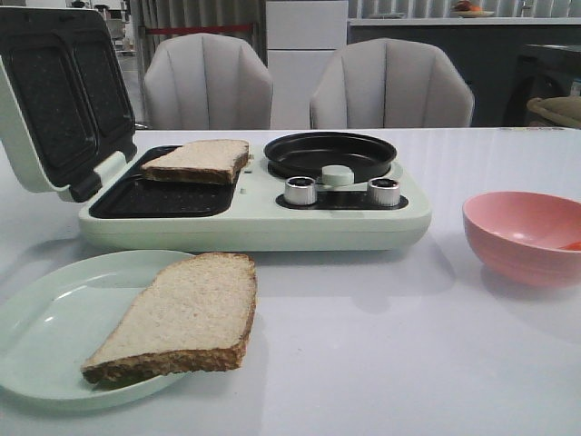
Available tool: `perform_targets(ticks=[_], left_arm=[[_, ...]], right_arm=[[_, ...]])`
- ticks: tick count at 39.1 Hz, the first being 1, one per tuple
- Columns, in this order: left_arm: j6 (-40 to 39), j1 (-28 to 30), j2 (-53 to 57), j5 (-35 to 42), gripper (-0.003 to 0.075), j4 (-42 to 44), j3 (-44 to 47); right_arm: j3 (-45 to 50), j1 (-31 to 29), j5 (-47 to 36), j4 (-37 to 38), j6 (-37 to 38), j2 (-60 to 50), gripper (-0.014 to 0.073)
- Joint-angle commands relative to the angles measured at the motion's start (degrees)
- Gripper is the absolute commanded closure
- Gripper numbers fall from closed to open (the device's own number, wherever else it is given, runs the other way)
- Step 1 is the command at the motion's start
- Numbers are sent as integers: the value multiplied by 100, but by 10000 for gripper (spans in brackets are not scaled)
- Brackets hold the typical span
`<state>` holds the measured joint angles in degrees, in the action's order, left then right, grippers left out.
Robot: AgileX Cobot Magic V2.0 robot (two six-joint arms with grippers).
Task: Make breakfast with bread and shrimp
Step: 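Open the left gripper and withdraw it from the sandwich maker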
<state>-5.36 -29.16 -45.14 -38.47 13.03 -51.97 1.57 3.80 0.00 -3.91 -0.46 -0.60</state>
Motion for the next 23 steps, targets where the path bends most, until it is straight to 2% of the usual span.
perform_targets(ticks=[1,6,15,23], left_arm=[[-15,-45,709,39,102,-267,163],[-15,-45,1820,63,102,-576,682],[-15,-45,3576,150,102,-601,1515],[-15,-45,4436,-59,102,-708,2010]], right_arm=[[-98,-39,-507,13,-19,-122,451],[-98,-39,-507,13,-19,-122,451],[-98,-39,-507,13,-19,-122,451],[-98,-39,-507,13,-19,-122,451]])
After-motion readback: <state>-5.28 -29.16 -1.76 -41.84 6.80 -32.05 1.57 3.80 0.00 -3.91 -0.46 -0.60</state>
